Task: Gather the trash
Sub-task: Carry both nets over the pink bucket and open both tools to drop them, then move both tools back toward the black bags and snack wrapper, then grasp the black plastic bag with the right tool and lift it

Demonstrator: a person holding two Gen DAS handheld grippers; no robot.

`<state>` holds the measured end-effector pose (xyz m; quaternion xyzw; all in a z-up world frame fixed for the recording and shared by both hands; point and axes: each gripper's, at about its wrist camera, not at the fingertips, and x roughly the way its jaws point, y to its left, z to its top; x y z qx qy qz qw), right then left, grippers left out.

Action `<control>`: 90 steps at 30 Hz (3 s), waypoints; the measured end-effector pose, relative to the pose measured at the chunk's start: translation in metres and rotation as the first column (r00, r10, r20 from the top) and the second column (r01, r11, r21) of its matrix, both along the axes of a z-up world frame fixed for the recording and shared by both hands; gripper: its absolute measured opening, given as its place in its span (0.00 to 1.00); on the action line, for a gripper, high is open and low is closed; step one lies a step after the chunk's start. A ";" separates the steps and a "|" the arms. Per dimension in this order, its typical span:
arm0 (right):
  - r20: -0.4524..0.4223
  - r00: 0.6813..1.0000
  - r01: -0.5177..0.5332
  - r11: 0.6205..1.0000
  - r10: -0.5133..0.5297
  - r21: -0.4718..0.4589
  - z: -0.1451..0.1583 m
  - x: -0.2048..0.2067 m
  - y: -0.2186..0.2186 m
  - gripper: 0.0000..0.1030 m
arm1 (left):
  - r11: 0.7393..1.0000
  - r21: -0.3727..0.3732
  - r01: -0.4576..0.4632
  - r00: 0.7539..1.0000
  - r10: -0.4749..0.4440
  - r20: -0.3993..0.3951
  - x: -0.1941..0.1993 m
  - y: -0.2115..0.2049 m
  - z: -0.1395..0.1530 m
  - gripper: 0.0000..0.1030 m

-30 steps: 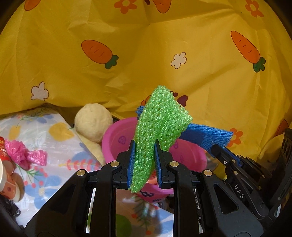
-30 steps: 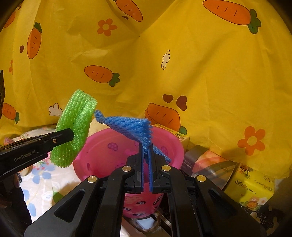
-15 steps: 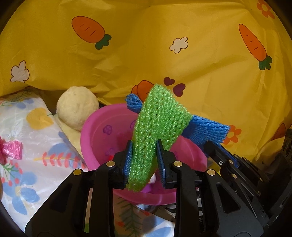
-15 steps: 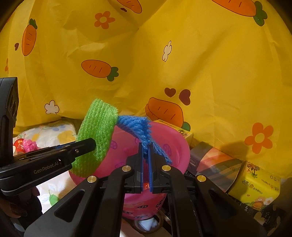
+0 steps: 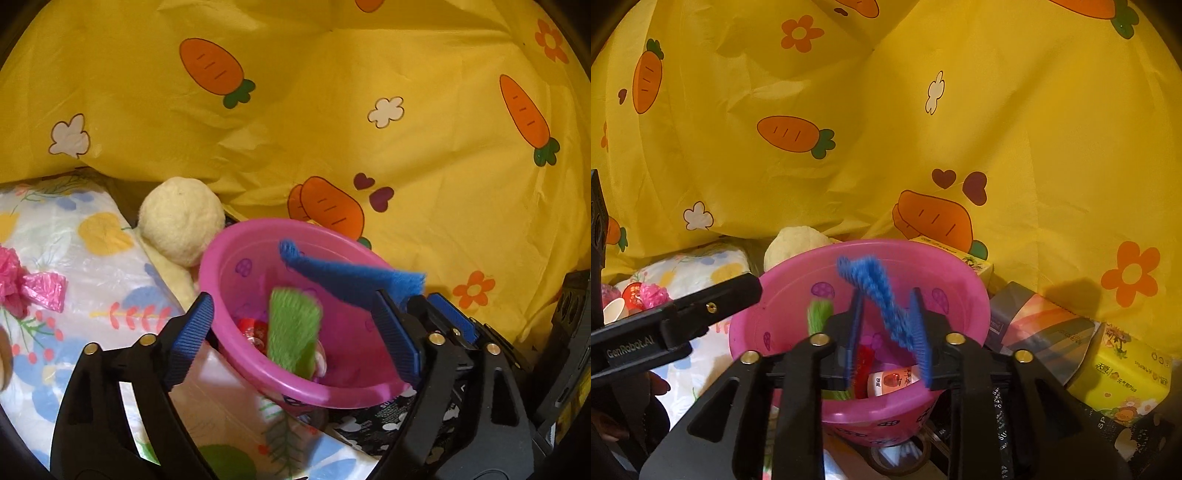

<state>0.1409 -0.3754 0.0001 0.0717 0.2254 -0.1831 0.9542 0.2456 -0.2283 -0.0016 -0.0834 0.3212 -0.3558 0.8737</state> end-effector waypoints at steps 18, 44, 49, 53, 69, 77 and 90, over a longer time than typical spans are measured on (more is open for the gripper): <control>0.058 0.998 -0.011 1.000 0.010 0.024 0.006 -0.027 0.019 0.81 | 0.971 0.064 -0.230 0.969 0.223 0.104 -0.043 0.074 0.020 0.94; 0.092 0.970 -0.227 0.974 0.224 0.025 0.001 -0.064 0.135 0.84 | 0.757 0.181 -0.628 0.776 0.589 0.226 -0.135 0.240 0.010 0.94; 0.076 0.951 -0.303 0.952 0.300 0.029 -0.003 -0.057 0.169 0.84 | 0.714 0.188 -0.675 0.737 0.640 0.218 -0.146 0.277 0.004 0.94; 0.059 0.929 -0.367 0.930 0.365 0.025 -0.006 -0.050 0.196 0.84 | 0.671 0.180 -0.719 0.695 0.688 0.208 -0.152 0.304 0.001 0.94; -0.047 0.813 -0.578 0.814 0.580 0.059 -0.025 -0.006 0.289 0.76 | 0.547 0.179 -0.817 0.576 0.787 0.222 -0.161 0.358 0.000 0.94; -0.124 0.769 -0.625 0.778 0.627 0.062 -0.036 0.018 0.322 0.75 | 0.540 0.163 -0.826 0.564 0.796 0.221 -0.160 0.368 0.000 0.94; -0.220 0.737 -0.623 0.769 0.639 0.145 -0.052 0.051 0.332 0.48 | 0.602 0.168 -0.780 0.625 0.752 0.208 -0.154 0.359 -0.003 0.94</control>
